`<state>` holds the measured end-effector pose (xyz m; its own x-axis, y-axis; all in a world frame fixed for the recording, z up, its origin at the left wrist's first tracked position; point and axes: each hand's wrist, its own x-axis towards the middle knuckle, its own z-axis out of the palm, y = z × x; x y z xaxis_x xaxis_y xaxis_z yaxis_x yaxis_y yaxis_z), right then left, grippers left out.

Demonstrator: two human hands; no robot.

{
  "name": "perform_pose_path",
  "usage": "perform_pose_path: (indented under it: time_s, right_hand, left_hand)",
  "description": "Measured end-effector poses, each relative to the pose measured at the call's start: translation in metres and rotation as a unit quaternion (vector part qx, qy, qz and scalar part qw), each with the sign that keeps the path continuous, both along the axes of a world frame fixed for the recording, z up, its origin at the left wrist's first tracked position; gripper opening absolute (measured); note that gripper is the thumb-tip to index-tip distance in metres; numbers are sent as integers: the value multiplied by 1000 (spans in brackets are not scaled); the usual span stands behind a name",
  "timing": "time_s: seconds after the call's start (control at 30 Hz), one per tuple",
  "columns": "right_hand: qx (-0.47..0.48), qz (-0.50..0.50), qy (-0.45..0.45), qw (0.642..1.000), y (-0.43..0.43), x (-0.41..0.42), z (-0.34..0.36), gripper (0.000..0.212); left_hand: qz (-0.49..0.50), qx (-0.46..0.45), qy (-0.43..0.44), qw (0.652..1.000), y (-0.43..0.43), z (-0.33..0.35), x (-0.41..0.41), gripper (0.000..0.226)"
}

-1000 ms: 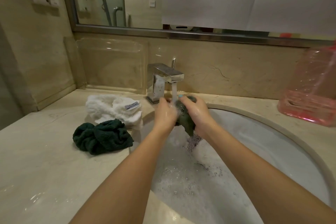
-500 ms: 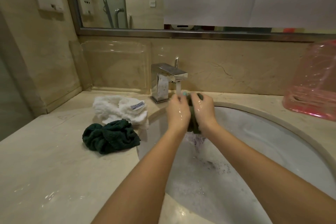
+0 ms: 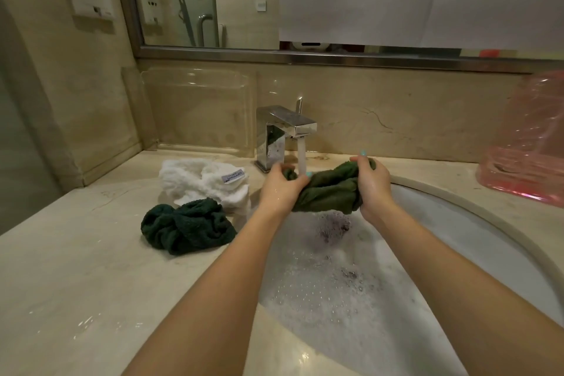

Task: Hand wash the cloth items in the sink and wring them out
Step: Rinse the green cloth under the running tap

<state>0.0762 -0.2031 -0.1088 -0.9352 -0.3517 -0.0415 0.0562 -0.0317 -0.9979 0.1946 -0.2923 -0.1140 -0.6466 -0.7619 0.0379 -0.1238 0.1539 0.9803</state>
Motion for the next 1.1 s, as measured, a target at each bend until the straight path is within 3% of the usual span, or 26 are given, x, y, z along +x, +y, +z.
perform_pose_path:
  time_s: [0.1, 0.17, 0.27, 0.37, 0.5, 0.57, 0.67, 0.87, 0.97, 1.03, 1.1]
  right_hand:
    - [-95, 22, -72, 993, 2, 3, 7, 29]
    - [-117, 33, -88, 989, 0, 5, 8, 32]
    - [-129, 50, -107, 985, -1, 5, 8, 36]
    - [-106, 98, -150, 978, -5, 14, 7, 46]
    - [18, 183, -36, 982, -23, 41, 3, 38]
    - [59, 161, 64, 983, -29, 52, 4, 25]
    - [70, 80, 146, 983, -32, 46, 1, 33]
    - [70, -35, 118, 990, -34, 40, 6, 47]
    - [79, 57, 86, 991, -31, 49, 7, 52]
    - [97, 151, 113, 977, -27, 67, 2, 48]
    - [102, 181, 153, 966, -29, 80, -1, 42]
  left_hand:
    - [-46, -21, -135, 990, 0, -3, 5, 47]
    - [-55, -53, -168, 983, 2, -4, 7, 40]
    - [-10, -36, -87, 995, 1, -3, 6, 36]
    - [32, 64, 38, 997, 5, 4, 1, 39]
    - [40, 146, 111, 982, 12, 7, -5, 40]
    - [48, 156, 115, 980, 16, 6, -9, 37]
    - [37, 139, 111, 983, 32, 7, -16, 23]
    - [64, 61, 156, 984, 42, 12, -24, 33]
    - [131, 15, 166, 977, 31, 15, -24, 34]
    - [170, 25, 144, 975, 15, 13, -19, 37]
    - [188, 47, 123, 973, 2, 10, -12, 39]
